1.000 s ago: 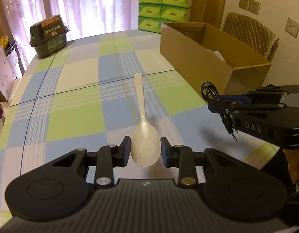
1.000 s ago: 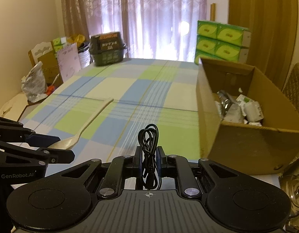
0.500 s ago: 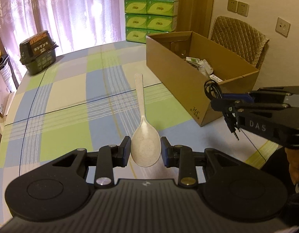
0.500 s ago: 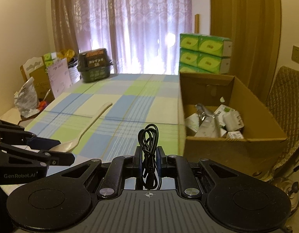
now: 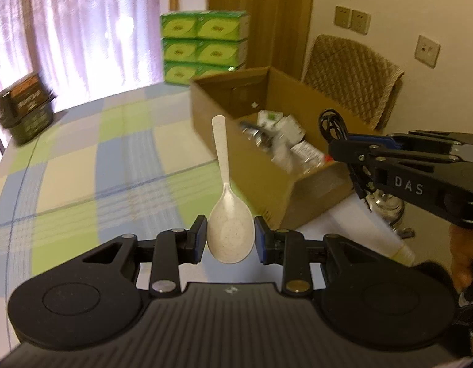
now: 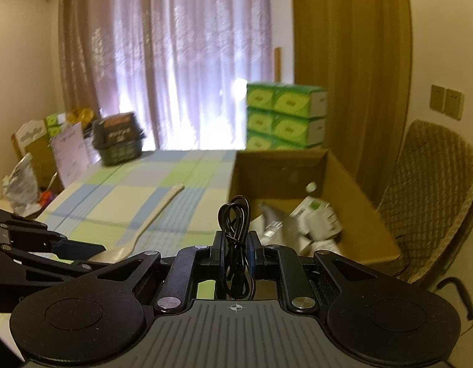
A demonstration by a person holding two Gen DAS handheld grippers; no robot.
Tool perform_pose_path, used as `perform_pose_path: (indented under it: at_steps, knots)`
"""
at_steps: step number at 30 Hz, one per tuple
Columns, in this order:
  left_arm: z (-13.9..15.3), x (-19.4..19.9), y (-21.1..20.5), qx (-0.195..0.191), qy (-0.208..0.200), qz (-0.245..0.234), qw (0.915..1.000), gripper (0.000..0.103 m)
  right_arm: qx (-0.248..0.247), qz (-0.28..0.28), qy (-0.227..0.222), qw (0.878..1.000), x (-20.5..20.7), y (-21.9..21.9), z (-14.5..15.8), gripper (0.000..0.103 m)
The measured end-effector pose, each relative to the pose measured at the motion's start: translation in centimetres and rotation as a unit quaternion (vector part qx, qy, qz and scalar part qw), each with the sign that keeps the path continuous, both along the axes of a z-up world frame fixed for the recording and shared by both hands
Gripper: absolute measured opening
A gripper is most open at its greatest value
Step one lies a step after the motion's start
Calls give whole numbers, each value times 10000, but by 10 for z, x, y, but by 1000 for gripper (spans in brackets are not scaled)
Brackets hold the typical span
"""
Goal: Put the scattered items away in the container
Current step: 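Carry the spoon and cable over the cardboard box with both tools, then open the left tool and the right tool to drop both items inside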
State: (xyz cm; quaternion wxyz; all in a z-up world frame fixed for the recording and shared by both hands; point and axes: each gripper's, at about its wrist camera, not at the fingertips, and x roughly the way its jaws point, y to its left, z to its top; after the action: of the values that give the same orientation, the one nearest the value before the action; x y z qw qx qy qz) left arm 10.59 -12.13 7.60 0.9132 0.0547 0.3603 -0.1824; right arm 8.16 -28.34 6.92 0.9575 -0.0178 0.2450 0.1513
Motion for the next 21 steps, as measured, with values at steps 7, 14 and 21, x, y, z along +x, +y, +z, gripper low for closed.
perform_pose_path:
  at_steps: [7,14,21]
  knots:
    - [15,36,-43,-254,-59,-211,9994,27,29,-250,-149,9996,36,-32,16,16]
    - [16,74,-72,-519,26,-250,9983,27,80,-403,-109,9991,71,-58,15,16]
    - [5,102,-91,-529,104,-255,9982,27,129,-473,3,9988,91,-75,4,16]
